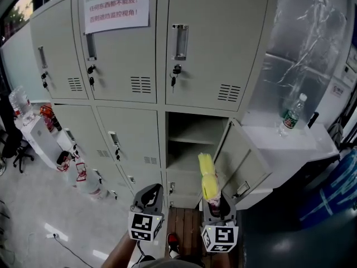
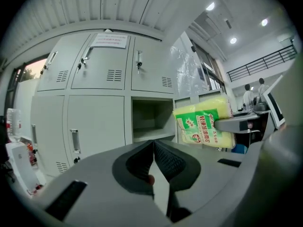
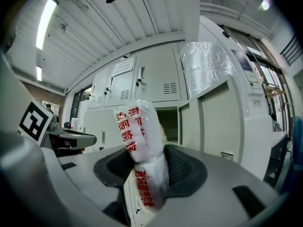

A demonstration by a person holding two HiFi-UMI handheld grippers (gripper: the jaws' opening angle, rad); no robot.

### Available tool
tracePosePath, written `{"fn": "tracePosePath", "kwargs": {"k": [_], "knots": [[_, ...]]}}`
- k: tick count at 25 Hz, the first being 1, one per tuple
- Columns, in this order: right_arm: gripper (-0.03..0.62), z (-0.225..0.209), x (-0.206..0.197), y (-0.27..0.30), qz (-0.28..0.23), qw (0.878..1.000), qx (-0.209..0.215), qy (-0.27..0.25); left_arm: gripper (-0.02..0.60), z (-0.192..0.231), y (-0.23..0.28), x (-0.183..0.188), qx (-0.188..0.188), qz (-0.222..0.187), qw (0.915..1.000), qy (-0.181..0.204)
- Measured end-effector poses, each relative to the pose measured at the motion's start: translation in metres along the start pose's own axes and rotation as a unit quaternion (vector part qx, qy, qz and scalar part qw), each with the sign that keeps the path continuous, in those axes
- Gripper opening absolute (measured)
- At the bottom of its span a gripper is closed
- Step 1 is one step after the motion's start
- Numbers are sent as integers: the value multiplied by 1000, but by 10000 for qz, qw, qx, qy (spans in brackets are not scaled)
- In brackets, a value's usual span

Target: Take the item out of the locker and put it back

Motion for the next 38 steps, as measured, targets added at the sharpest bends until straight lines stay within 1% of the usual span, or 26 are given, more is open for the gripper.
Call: {"fn": "tracePosePath", "kwargs": {"k": [6, 11, 24, 38], "knots": [[201, 3, -25, -27, 170, 9994, -17, 295, 29, -11, -16, -9, -61, 43, 10000, -1], [201, 6, -40, -39, 286, 9987, -49, 410, 29, -12, -22, -13, -57, 52, 10000, -8], [201, 12, -43, -45, 263, 9987, -48, 441, 23, -11, -27, -13, -49, 57, 9999, 71], [201, 10, -40, -39, 238, 9988, -1, 433, 25, -12, -22, -13, -14, 36, 10000, 26]]}}
Point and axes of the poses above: the fingertips, and each gripper's own axes: y forward along the fingers, z to its left, x out of its top, the point moved 5 cm from there along -y, backward along the fingers, and after that the axes turned 8 degrees about z, right-handed, at the moved point
